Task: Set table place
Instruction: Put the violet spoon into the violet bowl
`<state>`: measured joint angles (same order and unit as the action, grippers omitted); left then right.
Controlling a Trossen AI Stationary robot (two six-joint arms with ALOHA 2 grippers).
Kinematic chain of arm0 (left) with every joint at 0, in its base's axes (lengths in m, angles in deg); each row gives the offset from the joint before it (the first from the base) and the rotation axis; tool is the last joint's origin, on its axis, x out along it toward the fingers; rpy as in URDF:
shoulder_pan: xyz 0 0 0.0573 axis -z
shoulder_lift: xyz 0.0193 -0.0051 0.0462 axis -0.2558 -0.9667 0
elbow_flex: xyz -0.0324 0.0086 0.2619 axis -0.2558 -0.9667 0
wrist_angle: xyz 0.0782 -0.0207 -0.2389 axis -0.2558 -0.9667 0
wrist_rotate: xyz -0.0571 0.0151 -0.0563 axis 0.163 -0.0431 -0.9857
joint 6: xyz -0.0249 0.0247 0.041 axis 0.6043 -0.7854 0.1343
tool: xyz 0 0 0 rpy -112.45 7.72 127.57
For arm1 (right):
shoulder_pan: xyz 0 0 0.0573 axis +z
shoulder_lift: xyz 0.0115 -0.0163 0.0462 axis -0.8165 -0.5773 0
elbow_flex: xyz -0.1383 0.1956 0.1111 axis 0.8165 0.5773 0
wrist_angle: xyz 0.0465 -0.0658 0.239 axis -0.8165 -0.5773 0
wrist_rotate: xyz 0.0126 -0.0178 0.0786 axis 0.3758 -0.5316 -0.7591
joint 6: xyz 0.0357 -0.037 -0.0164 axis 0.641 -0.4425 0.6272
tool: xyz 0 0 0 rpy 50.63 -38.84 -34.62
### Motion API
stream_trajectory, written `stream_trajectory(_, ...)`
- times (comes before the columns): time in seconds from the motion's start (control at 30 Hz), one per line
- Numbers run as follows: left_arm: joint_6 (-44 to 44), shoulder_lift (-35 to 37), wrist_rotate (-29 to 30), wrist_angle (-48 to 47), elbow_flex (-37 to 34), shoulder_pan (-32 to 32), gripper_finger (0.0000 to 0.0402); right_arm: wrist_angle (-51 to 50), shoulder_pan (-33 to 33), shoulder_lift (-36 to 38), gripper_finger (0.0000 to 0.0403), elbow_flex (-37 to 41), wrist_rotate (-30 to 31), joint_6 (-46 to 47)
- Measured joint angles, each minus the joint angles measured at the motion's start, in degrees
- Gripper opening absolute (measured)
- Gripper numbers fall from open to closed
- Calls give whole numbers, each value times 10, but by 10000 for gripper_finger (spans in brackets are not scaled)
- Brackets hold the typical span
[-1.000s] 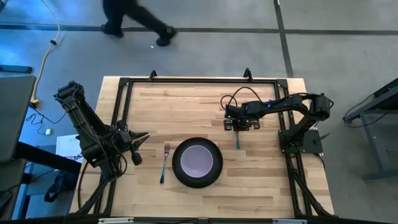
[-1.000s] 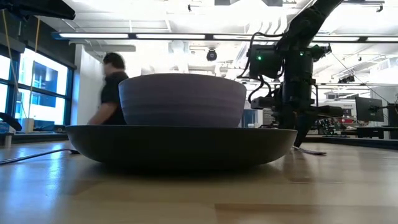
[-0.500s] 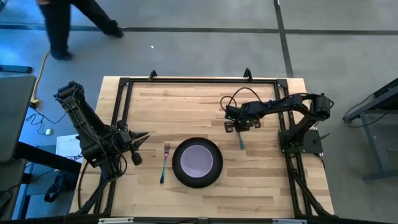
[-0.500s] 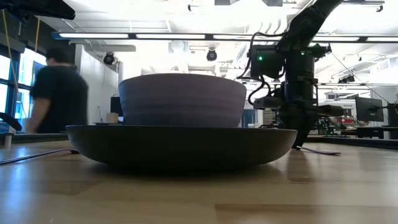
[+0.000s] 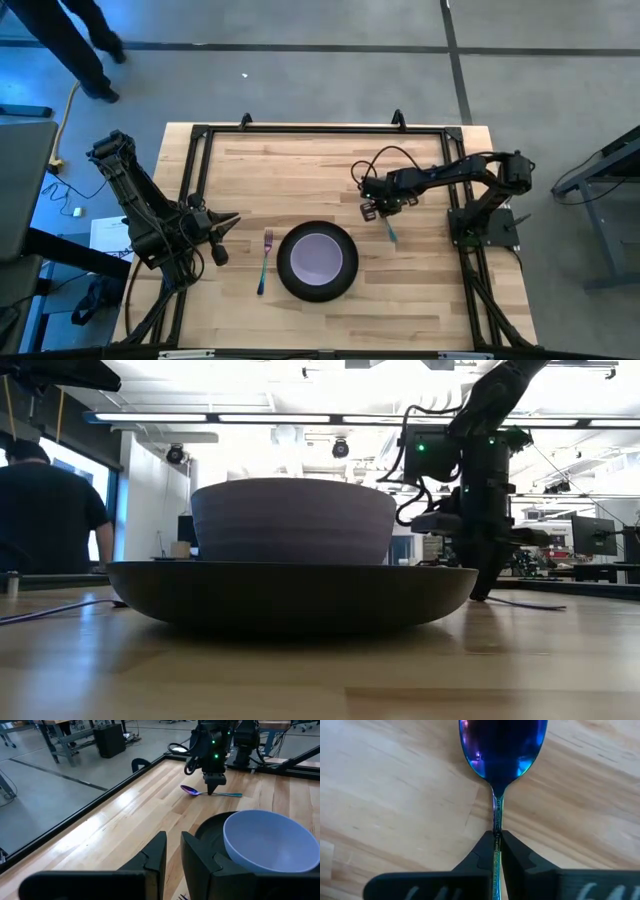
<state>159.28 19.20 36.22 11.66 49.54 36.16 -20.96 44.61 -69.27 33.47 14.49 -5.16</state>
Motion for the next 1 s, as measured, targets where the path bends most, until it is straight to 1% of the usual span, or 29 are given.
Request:
stream_trajectory(0.33,0,0,0,0,0,0,46,0,15,0,1,0,5,-22)
stream_trajectory(0.47,0,0,0,0,0,0,46,-2,21,11,0,-1,2,-34)
stream_trajectory(0.67,0,0,0,-1,0,0,46,-30,20,27,0,-22,15,-55)
stream_trajectory(1.0,2,0,0,0,0,0,46,-50,19,27,0,-47,13,-77)
